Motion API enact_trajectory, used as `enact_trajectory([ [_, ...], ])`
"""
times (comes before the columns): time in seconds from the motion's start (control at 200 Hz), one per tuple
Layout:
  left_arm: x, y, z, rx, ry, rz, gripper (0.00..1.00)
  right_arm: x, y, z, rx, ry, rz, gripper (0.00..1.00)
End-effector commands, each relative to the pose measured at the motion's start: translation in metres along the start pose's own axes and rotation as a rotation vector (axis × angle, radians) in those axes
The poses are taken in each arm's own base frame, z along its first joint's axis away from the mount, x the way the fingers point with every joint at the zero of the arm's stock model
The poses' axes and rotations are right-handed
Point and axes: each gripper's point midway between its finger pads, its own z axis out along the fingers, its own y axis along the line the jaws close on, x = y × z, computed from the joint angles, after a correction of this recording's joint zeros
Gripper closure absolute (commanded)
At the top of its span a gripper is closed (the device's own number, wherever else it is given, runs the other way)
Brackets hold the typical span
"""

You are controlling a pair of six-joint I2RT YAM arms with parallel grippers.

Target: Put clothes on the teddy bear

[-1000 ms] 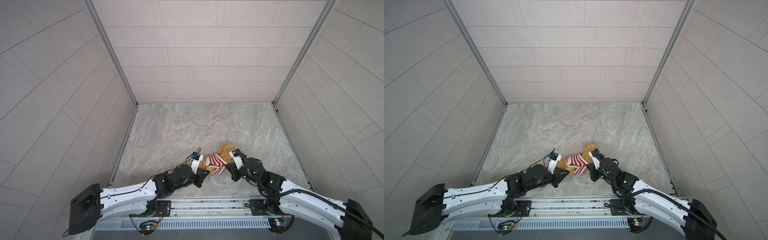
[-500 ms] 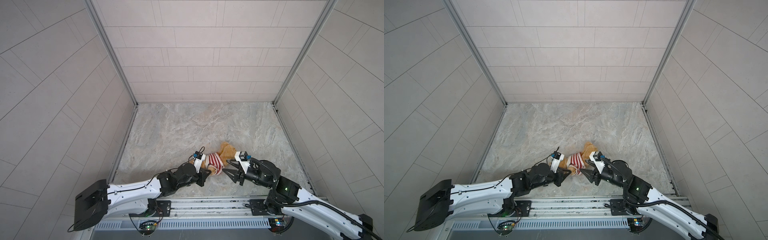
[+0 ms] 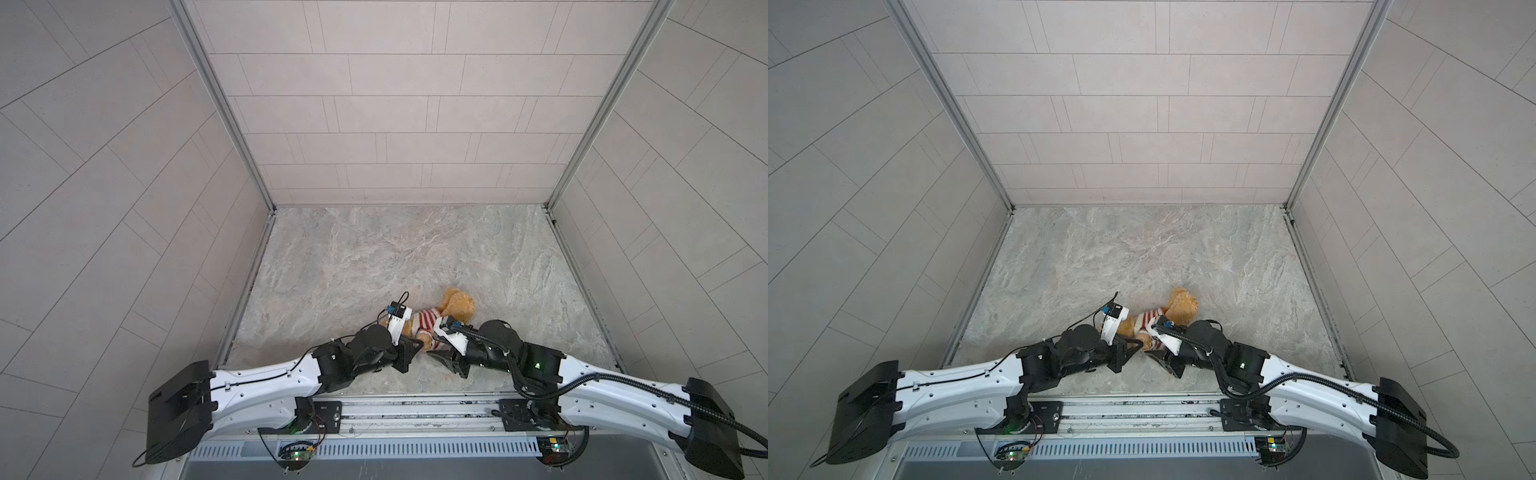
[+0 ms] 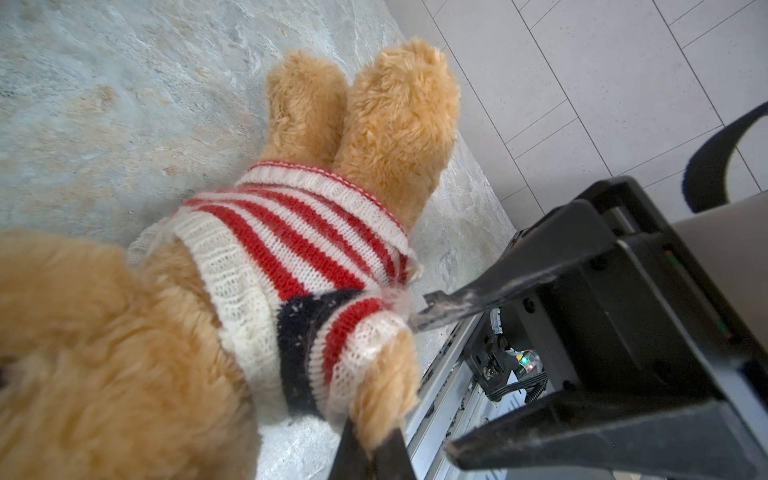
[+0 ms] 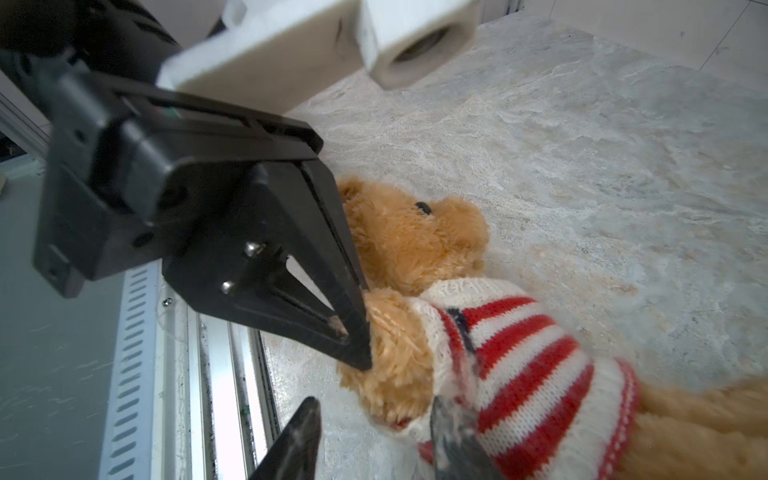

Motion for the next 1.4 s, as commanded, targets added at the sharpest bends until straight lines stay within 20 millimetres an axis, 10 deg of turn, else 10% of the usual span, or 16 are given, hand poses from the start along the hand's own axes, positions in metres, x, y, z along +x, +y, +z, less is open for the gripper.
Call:
enact_trajectory([
  [0.0, -0.019, -0.02, -0.005, 0.056, -0.036, -0.001, 1.0, -0.018, -0.004, 0.005, 0.029, -0.034, -0.067, 0.53],
  [0.27, -0.016, -0.032, -0.005, 0.107, -0.011, -0.006, 0.98, -0.013, -0.008, 0.02, 0.04, 0.0, -0.109, 0.53],
  [0.39, -0.017, -0.034, -0.006, 0.118, -0.01, -0.015, 0.95, -0.01, -0.012, 0.022, 0.065, 0.01, -0.114, 0.68],
  [0.626, -0.014, -0.015, -0.017, 0.055, -0.044, -0.031, 0.55, -0.018, -0.018, 0.006, 0.113, -0.07, -0.086, 1.0],
  [1.216, -0.008, 0.022, 0.009, -0.133, -0.041, 0.0, 0.65, -0.019, -0.006, 0.003, 0.032, -0.145, 0.041, 1.0],
  [1.392, -0.01, 0.016, 0.025, -0.108, -0.035, -0.005, 0.77, -0.016, -0.014, 0.0, 0.086, -0.111, 0.04, 0.74],
])
